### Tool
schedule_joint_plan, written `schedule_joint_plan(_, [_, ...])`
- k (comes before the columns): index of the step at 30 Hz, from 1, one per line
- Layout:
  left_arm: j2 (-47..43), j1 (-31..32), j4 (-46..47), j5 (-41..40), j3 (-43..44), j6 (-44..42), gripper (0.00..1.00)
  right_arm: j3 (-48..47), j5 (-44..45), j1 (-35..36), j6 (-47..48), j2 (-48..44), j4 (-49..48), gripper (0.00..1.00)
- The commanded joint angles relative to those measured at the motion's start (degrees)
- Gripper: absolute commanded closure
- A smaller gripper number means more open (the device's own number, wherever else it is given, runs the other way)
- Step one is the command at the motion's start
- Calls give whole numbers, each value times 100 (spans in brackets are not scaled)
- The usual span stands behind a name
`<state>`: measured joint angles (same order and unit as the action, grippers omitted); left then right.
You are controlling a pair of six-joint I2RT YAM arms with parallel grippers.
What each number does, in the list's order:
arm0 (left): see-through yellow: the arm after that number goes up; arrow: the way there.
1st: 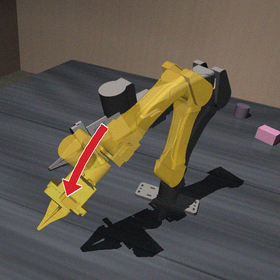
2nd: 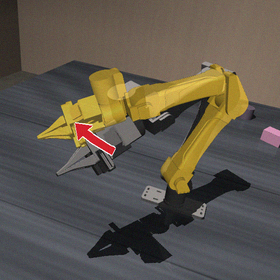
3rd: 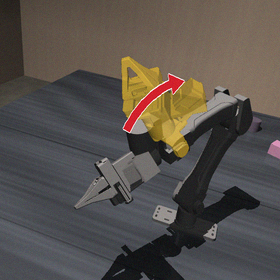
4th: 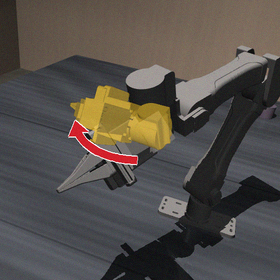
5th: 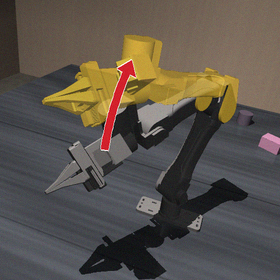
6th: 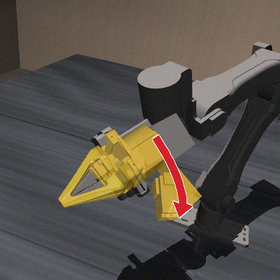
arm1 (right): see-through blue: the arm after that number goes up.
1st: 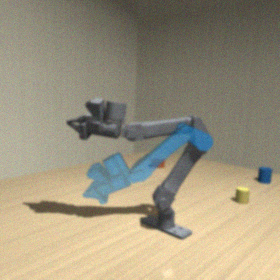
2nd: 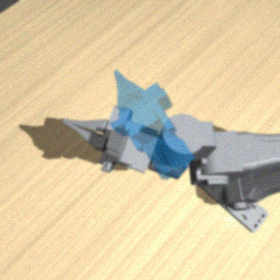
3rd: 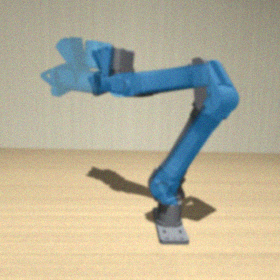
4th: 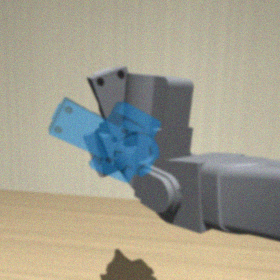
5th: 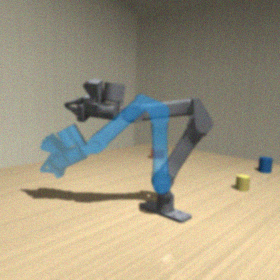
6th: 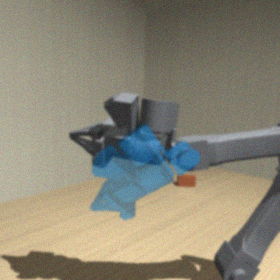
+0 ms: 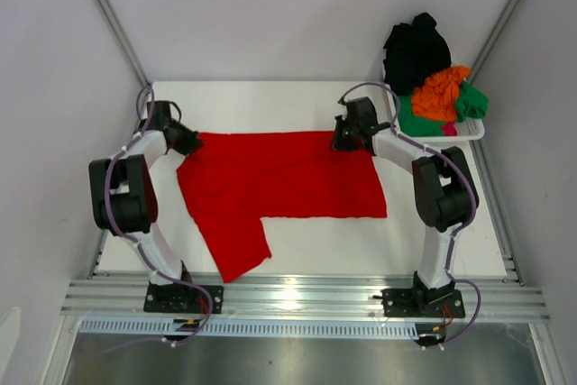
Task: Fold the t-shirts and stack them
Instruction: Fold the tshirt
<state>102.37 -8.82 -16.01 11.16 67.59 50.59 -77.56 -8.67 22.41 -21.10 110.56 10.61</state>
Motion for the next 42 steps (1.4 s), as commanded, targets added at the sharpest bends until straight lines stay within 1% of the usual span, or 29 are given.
schedule_joint_plan(1, [239,-6,-384,18,509,513,99,-312,462,-9,-201,228,292,98])
schedule_joint_plan(4, [450,-23,-534,-79,720,645,99,-409,664,-70,-227,413,485,99])
schedule_joint_plan(6, [556,-32,-570,-96,790,785,99,-523,647,-140,-298,605,608,100])
schedule_joint_plan(10, [977,-32,-1140,-175,1229,874,99,-576,647,-290,-438,782,644,100])
schedule_joint_plan(11, [1056,-23,-1454,-219,1291,874,99,-593,664,-325,-456,791,618,100])
schedule_joint_plan(14, [1311,-41,-1957,-377,1572,883,99,-690,726,-334,-421,905,670,100])
schedule_joint_plan(19, [1409,-41,-1836,-334,1660,900,99,-927,717,-308,-403,1134,828,100])
schedule_joint_plan(30, [2103,-59,-2433,-307,2933,716,99,-1499,787,-255,-430,1582,1066,99])
schedule_joint_plan(35, [2419,-67,-2819,-334,3339,575,99,-1675,867,-246,-482,1714,1145,99])
schedule_joint_plan(40, [2665,-129,-2890,-114,3576,663,99,-1815,858,-273,-597,1819,1197,99])
schedule_joint_plan(42, [2815,-146,-3030,-79,3796,637,99,-1850,867,-273,-614,1829,1215,99])
